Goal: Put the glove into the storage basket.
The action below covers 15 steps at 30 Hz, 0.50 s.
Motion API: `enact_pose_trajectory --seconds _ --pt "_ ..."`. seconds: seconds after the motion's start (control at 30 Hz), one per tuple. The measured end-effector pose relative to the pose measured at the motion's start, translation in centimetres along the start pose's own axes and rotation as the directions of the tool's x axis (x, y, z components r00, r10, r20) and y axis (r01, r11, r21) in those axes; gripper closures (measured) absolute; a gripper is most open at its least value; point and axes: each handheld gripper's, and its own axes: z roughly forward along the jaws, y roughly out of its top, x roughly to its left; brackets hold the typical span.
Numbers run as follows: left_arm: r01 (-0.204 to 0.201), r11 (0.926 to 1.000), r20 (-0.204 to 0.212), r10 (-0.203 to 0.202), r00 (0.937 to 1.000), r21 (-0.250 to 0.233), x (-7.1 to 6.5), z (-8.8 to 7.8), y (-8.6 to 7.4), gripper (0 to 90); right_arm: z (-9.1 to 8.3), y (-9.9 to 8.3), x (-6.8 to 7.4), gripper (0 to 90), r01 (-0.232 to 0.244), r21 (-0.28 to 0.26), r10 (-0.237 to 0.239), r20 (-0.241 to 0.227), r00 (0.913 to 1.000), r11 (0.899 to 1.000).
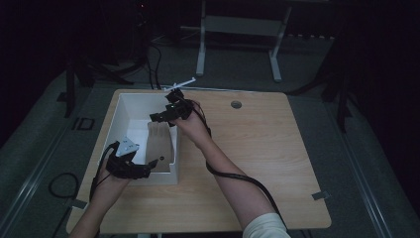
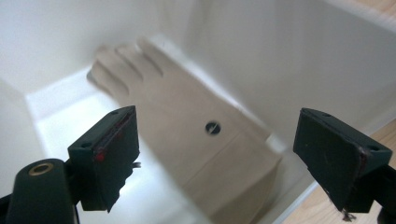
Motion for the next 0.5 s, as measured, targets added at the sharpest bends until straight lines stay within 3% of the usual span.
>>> enact_pose_trajectory --seconds 0.2,0.33,0.5 --pt "0.023 0.9956 0.036 -0.019 0.9992 -0.091 -1.2 -1.1 0.6 14.3 -2.1 -1.2 0.4 14.6 0.078 -0.039 -0.078 -0.007 0.9969 0.996" --pt "0.032 0.9912 0.073 -0.022 0.9971 -0.129 -2.2 -1.7 1.2 14.4 -4.3 -2.4 0.5 14.6 0.091 -0.076 -0.092 -0.016 0.9956 0.993" --pt "0.010 0.9883 0.103 0.006 0.9946 -0.152 -3.5 -2.0 1.8 14.4 -7.0 -4.0 0.3 14.9 0.108 -0.113 -0.111 -0.020 0.9936 0.988"
